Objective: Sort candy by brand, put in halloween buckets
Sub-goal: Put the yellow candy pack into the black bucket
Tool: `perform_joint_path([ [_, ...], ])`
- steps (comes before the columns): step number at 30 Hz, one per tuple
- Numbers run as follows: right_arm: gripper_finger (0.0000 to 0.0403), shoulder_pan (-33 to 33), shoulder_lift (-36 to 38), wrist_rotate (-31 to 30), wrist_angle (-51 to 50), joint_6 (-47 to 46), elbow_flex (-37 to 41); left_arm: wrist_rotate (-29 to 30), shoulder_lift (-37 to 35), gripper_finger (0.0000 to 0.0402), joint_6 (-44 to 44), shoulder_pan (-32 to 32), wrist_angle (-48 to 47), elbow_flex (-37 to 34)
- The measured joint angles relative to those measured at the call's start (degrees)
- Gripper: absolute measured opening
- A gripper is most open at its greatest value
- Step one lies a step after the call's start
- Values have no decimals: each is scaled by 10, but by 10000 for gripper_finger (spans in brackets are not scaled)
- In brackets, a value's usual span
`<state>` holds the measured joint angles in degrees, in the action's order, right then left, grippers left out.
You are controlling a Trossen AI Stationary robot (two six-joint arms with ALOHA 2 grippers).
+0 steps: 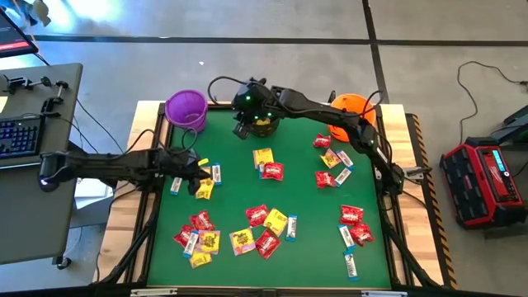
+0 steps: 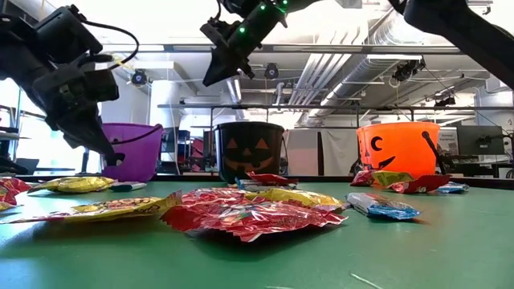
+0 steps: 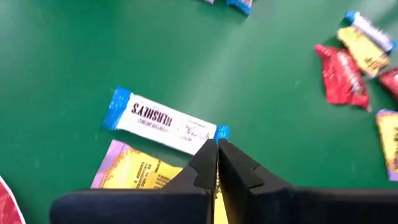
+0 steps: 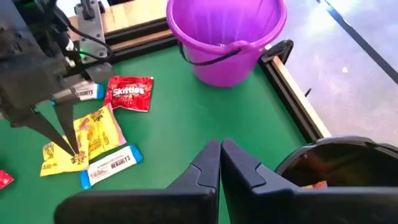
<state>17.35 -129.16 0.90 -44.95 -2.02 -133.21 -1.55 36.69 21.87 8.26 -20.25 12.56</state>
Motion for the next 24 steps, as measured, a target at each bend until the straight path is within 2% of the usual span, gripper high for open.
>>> perform_joint_path([
  [8, 0, -28, 1, 6, 36, -10, 0, 7, 44, 69, 0, -24, 9, 0],
  [16, 0, -56, -6, -4, 67, -23, 1, 7, 58, 124, 0, -36, 16, 0],
  [24, 0, -83, -2, -7, 138, -53, 93, 36, 66, 157, 6, -36, 14, 0],
])
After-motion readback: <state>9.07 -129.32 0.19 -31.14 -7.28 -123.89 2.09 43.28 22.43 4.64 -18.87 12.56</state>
